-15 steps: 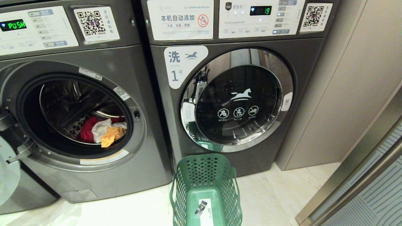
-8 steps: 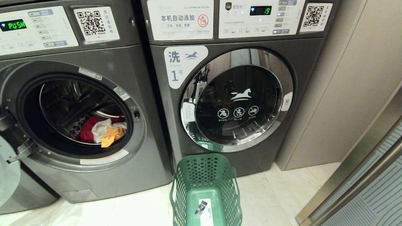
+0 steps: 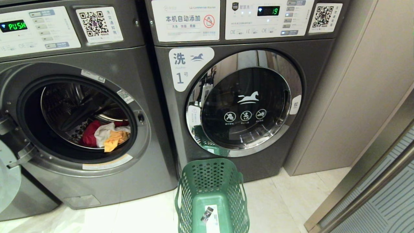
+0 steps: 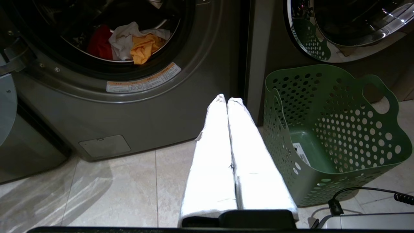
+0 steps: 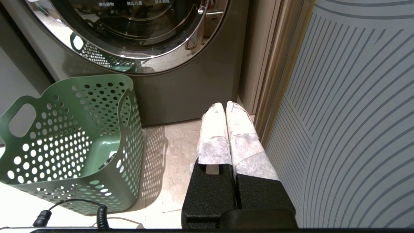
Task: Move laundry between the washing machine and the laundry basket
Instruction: Pick a cloth and place it into the basket
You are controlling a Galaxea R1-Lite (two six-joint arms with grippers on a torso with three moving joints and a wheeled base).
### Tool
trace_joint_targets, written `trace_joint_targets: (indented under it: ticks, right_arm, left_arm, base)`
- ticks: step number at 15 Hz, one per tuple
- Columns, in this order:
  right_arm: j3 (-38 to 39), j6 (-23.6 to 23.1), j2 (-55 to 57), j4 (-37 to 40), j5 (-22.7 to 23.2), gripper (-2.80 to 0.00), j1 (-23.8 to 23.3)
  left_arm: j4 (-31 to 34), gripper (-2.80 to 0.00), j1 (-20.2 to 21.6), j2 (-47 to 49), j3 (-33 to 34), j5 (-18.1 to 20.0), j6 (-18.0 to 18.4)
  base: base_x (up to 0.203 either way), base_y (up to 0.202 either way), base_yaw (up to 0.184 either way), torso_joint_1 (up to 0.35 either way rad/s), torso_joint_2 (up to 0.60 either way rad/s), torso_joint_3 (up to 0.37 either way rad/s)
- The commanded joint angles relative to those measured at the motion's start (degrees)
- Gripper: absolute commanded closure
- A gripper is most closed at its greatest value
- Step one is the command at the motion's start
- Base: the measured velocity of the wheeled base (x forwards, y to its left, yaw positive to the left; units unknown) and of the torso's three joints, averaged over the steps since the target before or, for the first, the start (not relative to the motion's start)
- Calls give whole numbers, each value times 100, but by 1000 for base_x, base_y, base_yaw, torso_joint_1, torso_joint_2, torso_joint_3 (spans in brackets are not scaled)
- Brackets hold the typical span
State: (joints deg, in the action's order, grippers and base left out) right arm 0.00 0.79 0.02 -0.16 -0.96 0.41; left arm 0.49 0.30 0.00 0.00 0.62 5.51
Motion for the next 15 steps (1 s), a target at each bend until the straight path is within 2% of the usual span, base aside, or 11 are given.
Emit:
trace_joint_targets:
  ticks: [1,15]
  right_arm:
    - [0,0,5,-2,0,0,2]
    - [0,0,-2,-2,0,0,2]
  left_arm:
    - [-4,0,5,-9,0,0,3]
    - [-5,0,5,-9,0,0,3]
  base:
    - [0,0,0,0,0,0]
    - [0,0,0,0,0,0]
